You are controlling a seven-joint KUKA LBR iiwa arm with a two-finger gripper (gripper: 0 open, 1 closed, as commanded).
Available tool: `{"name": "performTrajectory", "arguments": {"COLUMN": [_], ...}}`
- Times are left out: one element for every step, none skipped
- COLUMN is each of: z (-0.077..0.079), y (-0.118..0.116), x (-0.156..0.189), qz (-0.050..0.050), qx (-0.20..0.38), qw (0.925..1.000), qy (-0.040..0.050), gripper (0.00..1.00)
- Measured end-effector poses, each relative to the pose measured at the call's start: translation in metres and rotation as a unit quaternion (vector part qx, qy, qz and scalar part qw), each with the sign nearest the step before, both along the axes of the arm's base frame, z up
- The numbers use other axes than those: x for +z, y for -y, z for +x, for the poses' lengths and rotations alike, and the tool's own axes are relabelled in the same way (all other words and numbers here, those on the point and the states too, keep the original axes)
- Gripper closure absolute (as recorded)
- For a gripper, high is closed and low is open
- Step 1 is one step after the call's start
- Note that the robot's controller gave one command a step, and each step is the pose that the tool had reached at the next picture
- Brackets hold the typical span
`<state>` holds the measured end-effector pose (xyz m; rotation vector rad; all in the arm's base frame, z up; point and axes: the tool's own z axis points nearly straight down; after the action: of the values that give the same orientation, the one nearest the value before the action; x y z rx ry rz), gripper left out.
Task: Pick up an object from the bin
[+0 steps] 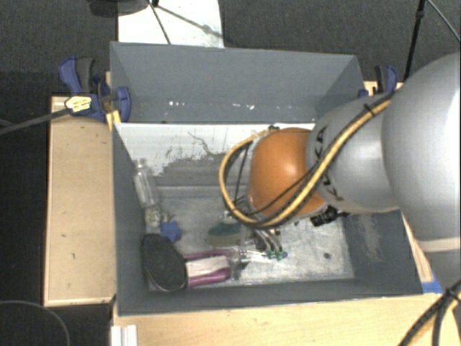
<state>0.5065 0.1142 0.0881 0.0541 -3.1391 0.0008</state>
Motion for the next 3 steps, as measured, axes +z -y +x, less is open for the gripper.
{"name": "performTrajectory", "arguments": {"z": [0.015, 0.027, 0.043], "y": [0.015, 0.010, 0.028], "x": [0.013, 0.013, -0.006], "qz": [0.001, 0.000, 0.005], "qx": [-0.143, -0.221, -0.289], "qw": [0.9898, 0.9753, 0.9573], "qy": [0.0014, 0.0010, 0.0062], "gripper": [0.00, 0.00, 0.00]}}
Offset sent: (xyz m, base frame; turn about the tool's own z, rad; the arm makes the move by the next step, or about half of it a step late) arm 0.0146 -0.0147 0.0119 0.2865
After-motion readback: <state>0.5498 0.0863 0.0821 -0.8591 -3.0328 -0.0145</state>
